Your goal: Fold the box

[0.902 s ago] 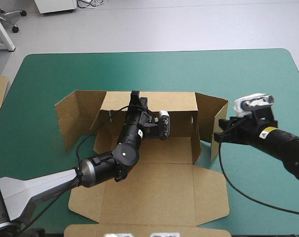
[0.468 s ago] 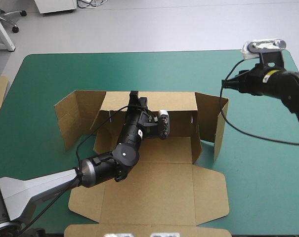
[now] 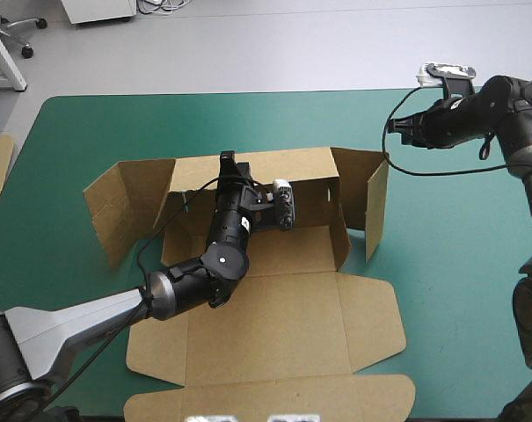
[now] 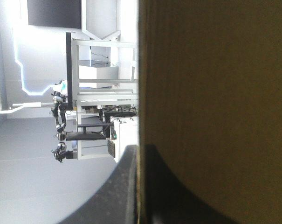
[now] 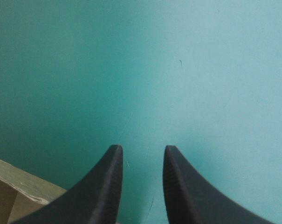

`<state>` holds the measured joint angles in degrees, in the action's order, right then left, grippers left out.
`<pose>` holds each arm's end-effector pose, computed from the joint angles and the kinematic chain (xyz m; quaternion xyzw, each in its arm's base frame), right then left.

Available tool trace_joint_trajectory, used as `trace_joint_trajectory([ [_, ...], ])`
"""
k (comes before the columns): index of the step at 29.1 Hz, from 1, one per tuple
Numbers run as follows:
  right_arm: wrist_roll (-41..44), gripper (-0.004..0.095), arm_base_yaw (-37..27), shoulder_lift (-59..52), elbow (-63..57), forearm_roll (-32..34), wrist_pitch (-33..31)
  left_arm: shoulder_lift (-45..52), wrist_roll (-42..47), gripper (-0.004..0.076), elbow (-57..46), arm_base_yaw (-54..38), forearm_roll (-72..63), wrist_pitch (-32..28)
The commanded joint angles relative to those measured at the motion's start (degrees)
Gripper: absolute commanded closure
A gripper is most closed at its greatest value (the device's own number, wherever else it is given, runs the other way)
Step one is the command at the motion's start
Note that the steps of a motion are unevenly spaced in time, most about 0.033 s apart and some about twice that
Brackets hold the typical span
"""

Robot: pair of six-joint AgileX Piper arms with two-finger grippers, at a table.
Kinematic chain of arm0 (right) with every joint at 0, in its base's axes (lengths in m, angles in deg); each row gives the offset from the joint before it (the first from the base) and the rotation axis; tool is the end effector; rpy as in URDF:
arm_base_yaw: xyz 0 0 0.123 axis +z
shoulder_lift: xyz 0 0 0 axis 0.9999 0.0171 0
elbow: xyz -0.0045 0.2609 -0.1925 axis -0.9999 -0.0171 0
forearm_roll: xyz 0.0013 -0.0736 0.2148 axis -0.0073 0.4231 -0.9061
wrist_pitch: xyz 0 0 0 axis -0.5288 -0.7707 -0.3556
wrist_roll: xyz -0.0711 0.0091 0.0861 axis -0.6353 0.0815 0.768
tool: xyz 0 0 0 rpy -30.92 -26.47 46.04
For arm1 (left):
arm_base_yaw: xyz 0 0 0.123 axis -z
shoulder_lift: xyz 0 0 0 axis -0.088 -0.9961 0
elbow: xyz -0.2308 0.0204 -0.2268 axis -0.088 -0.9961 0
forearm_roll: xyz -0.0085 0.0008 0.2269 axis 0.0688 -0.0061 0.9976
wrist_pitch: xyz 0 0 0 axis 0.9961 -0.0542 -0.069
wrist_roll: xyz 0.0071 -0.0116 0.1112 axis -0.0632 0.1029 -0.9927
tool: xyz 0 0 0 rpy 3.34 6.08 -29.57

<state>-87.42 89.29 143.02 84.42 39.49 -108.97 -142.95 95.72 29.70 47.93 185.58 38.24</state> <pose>0.3800 0.0313 0.3971 -0.0346 0.9387 0.1300 0.3174 0.2642 -0.2224 0.3340 0.5595 0.5583 0.3704 0.4879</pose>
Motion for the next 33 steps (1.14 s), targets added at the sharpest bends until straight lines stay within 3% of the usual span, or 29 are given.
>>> trace_joint_trajectory([
  [1, -1.19, 0.0659, -0.58, 0.45, 4.04, -2.44, 2.88, 0.94, 1.39, 0.0738, 5.43, -0.53, 3.65, 2.33],
  [11, -1.42, 0.0659, -0.58, 8.22, 11.16, -3.51, 3.44, -2.92, -0.23, 0.0738, 9.7, -0.53, 3.55, 0.5],
  [22, -6.22, 0.0659, -0.58, 10.52, 12.91, -10.6, -1.77, -4.95, -0.56, 0.0738, 9.7, -1.67, 3.55, 0.18],
  [33, -10.09, 0.0659, -2.51, 8.95, 12.8, -16.6, -10.93, -5.75, -0.49, 0.0738, 9.7, -1.81, 3.42, -0.18],
])
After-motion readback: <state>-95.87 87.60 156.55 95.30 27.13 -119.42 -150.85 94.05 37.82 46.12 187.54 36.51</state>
